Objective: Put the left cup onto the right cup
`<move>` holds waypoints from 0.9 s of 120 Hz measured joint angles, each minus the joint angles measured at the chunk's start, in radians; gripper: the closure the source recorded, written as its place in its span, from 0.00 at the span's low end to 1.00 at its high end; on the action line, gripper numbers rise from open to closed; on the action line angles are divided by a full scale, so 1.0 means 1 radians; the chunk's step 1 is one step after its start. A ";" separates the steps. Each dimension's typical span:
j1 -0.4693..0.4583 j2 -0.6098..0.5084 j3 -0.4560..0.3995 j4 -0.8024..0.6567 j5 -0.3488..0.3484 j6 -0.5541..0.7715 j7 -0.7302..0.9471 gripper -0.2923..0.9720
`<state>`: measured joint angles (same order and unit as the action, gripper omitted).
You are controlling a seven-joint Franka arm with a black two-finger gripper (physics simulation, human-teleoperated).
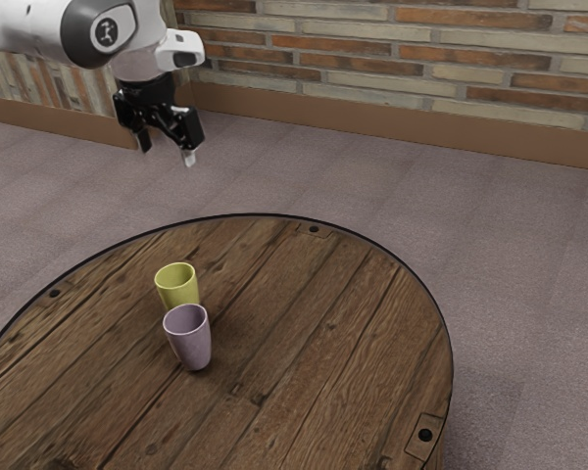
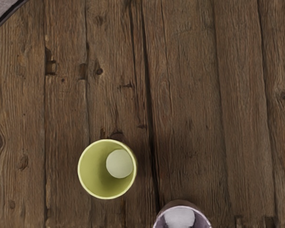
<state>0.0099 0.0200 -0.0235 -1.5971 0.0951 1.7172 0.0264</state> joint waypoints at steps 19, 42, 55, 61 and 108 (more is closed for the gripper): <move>-0.005 -0.013 -0.017 0.000 0.023 -0.041 0.000 0.23; -0.018 0.000 -0.027 -0.008 0.040 -0.058 -0.032 0.23; -0.022 0.022 -0.027 -0.017 0.043 -0.059 -0.079 0.23; -0.018 0.029 -0.027 -0.026 0.043 -0.054 -0.104 0.23; 0.021 0.039 -0.014 -0.184 0.033 0.059 -0.308 0.23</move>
<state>0.0310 0.0590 -0.0371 -1.7812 0.1283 1.7762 -0.2818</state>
